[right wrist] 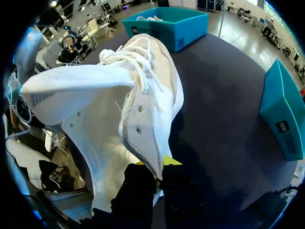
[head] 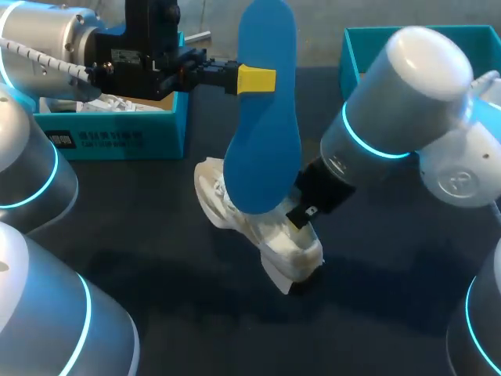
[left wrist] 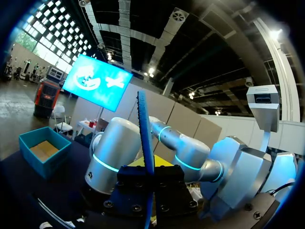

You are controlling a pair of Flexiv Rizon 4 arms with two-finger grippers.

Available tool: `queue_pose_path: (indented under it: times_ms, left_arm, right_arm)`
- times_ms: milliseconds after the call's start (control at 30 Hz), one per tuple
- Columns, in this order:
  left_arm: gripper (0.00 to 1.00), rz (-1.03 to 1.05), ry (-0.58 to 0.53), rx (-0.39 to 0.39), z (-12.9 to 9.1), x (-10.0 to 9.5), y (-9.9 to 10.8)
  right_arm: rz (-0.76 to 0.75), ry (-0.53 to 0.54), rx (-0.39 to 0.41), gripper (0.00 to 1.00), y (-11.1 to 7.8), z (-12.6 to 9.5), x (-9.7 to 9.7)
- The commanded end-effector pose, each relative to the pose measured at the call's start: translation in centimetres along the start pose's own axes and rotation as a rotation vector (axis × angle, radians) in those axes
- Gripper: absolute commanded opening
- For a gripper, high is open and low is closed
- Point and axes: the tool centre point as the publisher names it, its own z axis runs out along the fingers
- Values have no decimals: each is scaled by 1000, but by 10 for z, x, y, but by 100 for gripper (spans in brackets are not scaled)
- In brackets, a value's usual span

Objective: Take the shoe out of the shoebox, open the shoe tongue, remove and reinsert the insole, then place the shoe into the shoebox

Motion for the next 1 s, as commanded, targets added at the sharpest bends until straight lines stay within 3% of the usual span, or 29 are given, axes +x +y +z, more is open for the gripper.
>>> queue_pose_path:
  times_ms: [33,100,200,367,400,867,1000]
  left_arm:
    - [0,0,0,1,1,0,1]
    - [0,0,0,1,1,0,1]
    - [0,0,0,1,1,0,1]
    - [0,0,0,1,1,0,1]
    - [0,0,0,1,1,0,1]
    - [0,0,0,1,1,0,1]
    - [0,0,0,1,1,0,1]
  right_arm:
    - [0,4,-57,0,-4,0,-1]
    - [0,4,-57,0,-4,0,-1]
    - [200,-65,-19,0,-5,4,-3]
    - [445,-109,-33,0,-8,7,6]
    - [459,-174,-15,0,-8,8,11]
    - [459,-174,-15,0,-8,8,11]
    - [489,-128,-34,0,-7,18,11]
